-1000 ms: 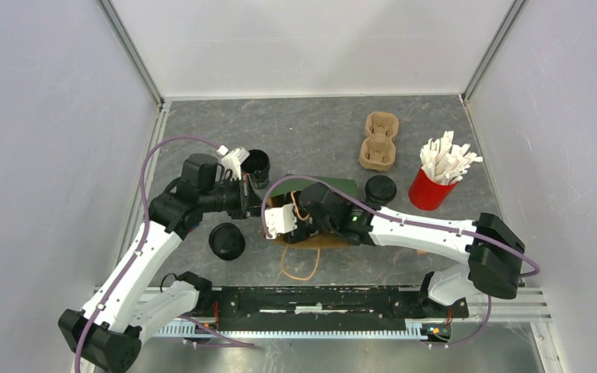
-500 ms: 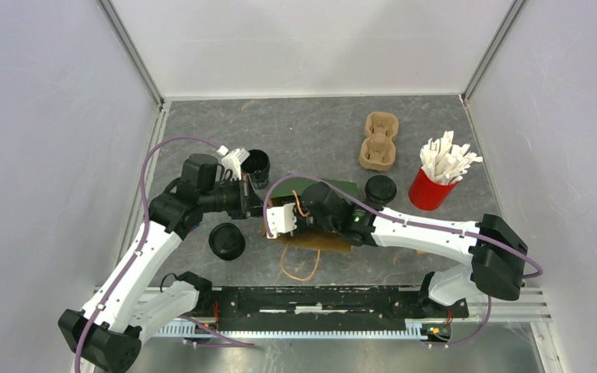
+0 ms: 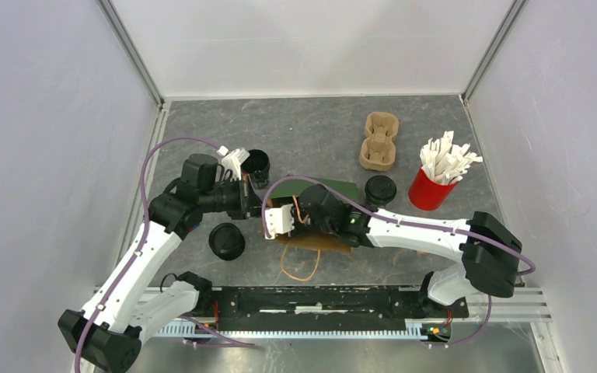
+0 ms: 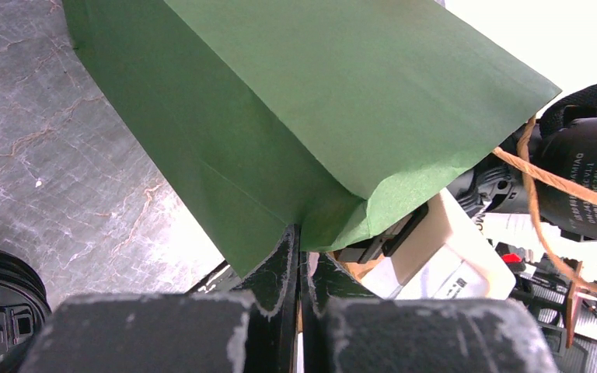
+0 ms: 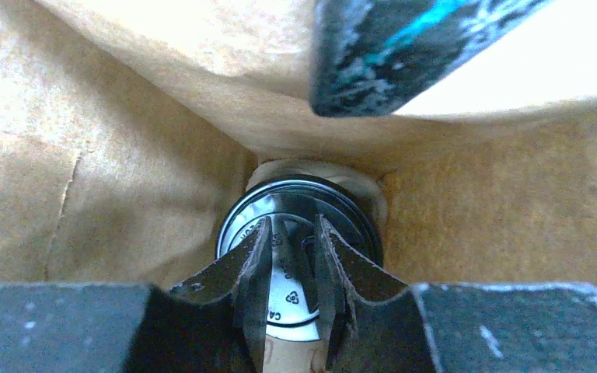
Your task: Pack the takeout coffee
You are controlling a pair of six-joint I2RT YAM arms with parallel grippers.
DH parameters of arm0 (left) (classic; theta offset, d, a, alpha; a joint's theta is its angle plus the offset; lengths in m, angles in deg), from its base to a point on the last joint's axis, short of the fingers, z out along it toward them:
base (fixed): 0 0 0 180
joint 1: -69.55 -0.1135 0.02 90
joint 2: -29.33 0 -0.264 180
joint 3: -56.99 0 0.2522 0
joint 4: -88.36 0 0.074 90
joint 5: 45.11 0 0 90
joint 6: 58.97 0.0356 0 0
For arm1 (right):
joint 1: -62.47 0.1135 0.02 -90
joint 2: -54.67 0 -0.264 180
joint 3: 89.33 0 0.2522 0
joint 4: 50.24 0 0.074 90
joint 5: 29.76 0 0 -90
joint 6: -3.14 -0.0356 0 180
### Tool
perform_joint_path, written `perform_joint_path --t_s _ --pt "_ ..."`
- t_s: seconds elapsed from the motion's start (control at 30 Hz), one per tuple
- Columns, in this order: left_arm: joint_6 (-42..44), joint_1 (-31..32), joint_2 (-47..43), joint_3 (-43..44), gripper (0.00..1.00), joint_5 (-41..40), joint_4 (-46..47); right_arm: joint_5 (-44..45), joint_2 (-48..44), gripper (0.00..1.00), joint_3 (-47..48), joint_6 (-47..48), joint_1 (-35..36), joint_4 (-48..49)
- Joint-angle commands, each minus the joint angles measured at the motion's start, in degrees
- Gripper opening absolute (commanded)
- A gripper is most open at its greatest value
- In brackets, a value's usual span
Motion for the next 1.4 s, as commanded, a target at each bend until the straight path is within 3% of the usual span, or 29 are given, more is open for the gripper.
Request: perform_joint_path --t_s 0.0,0.63,0.8,0.97,1.37 --pt "-1.8 0.2 -0.8 1.6 0.03 1.6 -1.2 1.5 1.5 0.31 -0.5 -0.7 -0.3 3.0" --pt "-2.6 0.3 -0.7 1.1 0.03 2.0 -1.1 5.3 3.5 0.3 -2.5 -2.2 -0.4 8.7" --pt "-5.9 0.3 -1.3 -1.2 0.03 3.6 2.4 5.9 4.3 0.3 -1.3 -2.5 -0.6 9.5" --pt "-3.1 0.3 -0.8 1.1 0.03 1.5 -0.9 5.7 3.6 0.31 -1.0 -3.0 -0.8 8.6" --pt "0.8 0.3 1.9 9.0 0.02 -6.7 -7.1 -3.6 -2.4 0.49 5.0 -7.5 -0.8 -5.2"
